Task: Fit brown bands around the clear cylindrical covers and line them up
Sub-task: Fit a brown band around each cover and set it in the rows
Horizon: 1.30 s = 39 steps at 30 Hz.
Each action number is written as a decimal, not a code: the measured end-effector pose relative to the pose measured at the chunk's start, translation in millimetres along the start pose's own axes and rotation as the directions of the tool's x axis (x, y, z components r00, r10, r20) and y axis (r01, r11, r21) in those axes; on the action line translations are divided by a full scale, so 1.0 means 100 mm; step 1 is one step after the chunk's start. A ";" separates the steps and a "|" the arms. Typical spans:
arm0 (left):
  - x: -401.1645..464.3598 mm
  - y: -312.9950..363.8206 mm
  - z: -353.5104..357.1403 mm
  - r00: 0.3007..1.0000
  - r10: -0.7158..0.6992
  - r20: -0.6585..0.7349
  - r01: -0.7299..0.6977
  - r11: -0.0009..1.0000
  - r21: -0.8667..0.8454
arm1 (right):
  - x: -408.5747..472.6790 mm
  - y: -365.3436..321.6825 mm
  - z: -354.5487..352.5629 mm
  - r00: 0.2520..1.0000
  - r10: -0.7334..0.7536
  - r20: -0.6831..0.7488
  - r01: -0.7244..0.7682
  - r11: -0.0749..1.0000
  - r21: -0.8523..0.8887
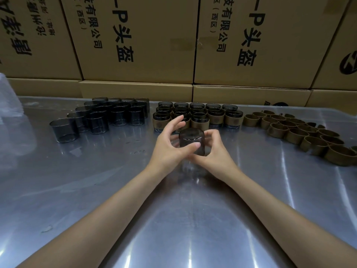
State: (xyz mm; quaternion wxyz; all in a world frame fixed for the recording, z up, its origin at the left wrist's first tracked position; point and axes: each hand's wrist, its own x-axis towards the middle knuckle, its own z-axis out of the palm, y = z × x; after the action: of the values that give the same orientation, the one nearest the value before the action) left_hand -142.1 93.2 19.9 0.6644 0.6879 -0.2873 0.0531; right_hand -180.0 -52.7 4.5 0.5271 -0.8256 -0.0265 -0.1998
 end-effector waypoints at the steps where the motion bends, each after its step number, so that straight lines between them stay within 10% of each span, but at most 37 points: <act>1: -0.01 -0.01 0.01 1.000 0.001 0.014 -0.001 1.000 0.020 | 0.00 0.00 0.01 1.000 0.013 0.003 -0.013 0.999 -0.040; 8: -0.01 -0.12 0.01 0.985 -0.109 0.134 0.098 0.992 0.083 | -0.01 -0.03 0.05 0.998 0.035 0.048 -0.015 0.928 -0.372; 15: 0.04 -0.11 0.00 0.954 -0.285 0.090 0.294 0.949 -0.114 | 0.03 -0.09 -0.09 0.975 0.134 0.178 -0.120 0.989 -0.084; 19: 0.02 -0.09 0.02 0.953 -0.283 0.111 0.293 0.952 -0.091 | 0.16 0.04 -0.27 0.979 0.187 -0.086 -0.186 0.982 0.013; 24: 0.02 -0.10 0.00 0.946 -0.294 0.133 0.306 0.949 -0.076 | 0.45 0.40 -0.65 0.881 0.225 -0.417 -0.363 0.887 -0.287; 35: 0.04 -0.12 0.00 0.949 -0.287 0.134 0.298 0.952 -0.071 | 0.73 0.67 -1.32 0.814 0.284 -0.507 -0.581 0.401 -0.709; 39: 0.04 -0.13 0.00 0.950 -0.283 0.136 0.295 0.952 -0.079 | 0.64 0.71 -1.36 0.829 0.161 -0.536 -0.548 0.427 -0.719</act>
State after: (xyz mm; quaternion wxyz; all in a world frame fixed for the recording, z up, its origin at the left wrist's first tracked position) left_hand -132.7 91.5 10.7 0.6791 0.6908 -0.2263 -0.1016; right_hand -143.9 -215.2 15.8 0.0769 -0.9025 0.3582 -0.2265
